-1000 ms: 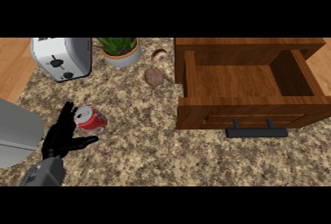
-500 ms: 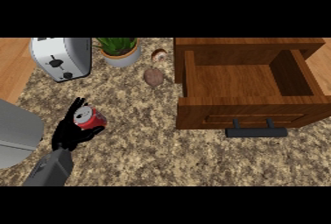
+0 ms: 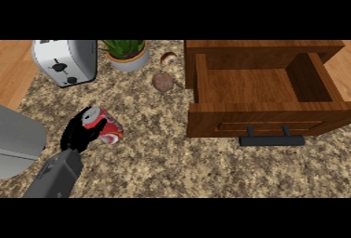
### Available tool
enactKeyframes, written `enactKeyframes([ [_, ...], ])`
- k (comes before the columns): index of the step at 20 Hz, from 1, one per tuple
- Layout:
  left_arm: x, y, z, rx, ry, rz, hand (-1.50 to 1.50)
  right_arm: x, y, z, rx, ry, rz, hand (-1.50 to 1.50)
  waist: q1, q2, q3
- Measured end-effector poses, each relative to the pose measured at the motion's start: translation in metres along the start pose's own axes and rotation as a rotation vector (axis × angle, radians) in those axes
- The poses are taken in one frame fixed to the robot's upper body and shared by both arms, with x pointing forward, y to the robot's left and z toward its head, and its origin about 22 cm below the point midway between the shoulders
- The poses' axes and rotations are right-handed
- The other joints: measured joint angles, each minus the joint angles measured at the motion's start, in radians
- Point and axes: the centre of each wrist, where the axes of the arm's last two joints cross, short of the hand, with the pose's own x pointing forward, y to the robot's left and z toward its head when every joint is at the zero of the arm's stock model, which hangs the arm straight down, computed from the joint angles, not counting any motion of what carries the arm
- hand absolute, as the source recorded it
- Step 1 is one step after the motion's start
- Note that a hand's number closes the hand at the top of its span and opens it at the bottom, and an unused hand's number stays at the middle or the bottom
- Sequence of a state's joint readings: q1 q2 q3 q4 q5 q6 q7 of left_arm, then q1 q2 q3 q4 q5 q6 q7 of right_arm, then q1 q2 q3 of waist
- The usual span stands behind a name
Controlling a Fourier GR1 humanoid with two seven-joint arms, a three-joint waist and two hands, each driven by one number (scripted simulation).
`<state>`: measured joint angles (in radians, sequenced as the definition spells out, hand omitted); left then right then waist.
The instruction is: Pick up the can, place it into the drawer and close the drawer
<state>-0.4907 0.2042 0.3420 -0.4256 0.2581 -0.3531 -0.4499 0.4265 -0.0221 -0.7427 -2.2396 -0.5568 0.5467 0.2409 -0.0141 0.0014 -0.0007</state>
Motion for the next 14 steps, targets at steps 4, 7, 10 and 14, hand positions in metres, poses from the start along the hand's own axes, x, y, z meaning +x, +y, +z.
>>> enactKeyframes([
  [4, 0.001, -0.015, -0.006, -0.034, -0.034, 0.007, 1.50, -0.002, -0.002, 0.003, -0.010, 0.004, 0.002, -1.50, 0.004, -0.002, 0.001],
  [7, -0.003, -0.032, -0.003, -0.014, -0.048, 0.023, 1.50, 0.000, -0.001, 0.007, -0.019, 0.009, 0.000, -1.50, 0.013, -0.005, 0.001],
  [10, -0.006, -0.050, 0.002, -0.005, -0.091, 0.024, 1.50, -0.003, -0.003, 0.008, -0.029, 0.012, -0.004, -1.50, 0.017, -0.006, 0.001],
  [14, 0.012, -0.075, -0.006, -0.020, -0.125, 0.023, 1.50, 0.000, 0.002, 0.008, -0.027, 0.004, -0.008, -1.50, 0.013, -0.005, 0.001],
])
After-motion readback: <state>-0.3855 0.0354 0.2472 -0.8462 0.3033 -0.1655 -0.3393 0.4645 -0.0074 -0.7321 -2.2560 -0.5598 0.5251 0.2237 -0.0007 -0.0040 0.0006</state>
